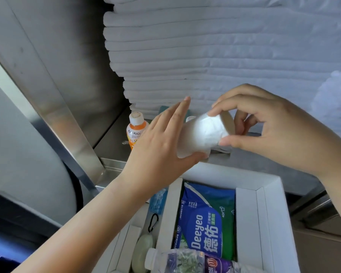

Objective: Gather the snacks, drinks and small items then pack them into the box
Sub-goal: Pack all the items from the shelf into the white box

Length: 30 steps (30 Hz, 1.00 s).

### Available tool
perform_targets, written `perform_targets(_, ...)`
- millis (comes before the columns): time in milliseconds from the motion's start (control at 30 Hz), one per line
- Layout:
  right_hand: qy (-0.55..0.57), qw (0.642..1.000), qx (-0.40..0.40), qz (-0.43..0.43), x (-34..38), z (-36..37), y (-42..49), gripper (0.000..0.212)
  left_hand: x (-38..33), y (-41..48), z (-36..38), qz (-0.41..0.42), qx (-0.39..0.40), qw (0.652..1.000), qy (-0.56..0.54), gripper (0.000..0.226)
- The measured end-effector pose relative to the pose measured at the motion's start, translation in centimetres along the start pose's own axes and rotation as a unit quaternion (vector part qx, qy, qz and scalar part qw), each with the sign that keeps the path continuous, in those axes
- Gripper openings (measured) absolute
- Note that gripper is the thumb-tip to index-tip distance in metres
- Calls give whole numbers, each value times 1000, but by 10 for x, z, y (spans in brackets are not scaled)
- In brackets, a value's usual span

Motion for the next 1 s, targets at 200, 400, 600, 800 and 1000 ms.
perform_targets(200,80,992,94,-16,7,44,2,38,9,-53,-11,-29,51,998,11,66)
perform_targets(400,69,976,205,-32,16,106,3,36,19,-105,-20,-79,134,983,95,69)
perform_targets(600,54,951,302,-48,20,159,2,36,22,-139,-12,-89,174,965,176,70)
perform_targets(800,96,935,341,-25,15,188,7,36,23,-152,-3,-108,207,947,222,70)
perform_targets(1000,122,920,373,-24,10,210,9,35,18,-158,8,-103,249,927,260,72)
Point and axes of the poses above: each hand's wrist, its own y-axis towards the middle knuckle, its own z-axis out of the palm, x = y × z, the point moved 8 cm from there along y, towards the middle knuckle, and after that the axes turned 3 degrees about z, right-handed, at the moved point
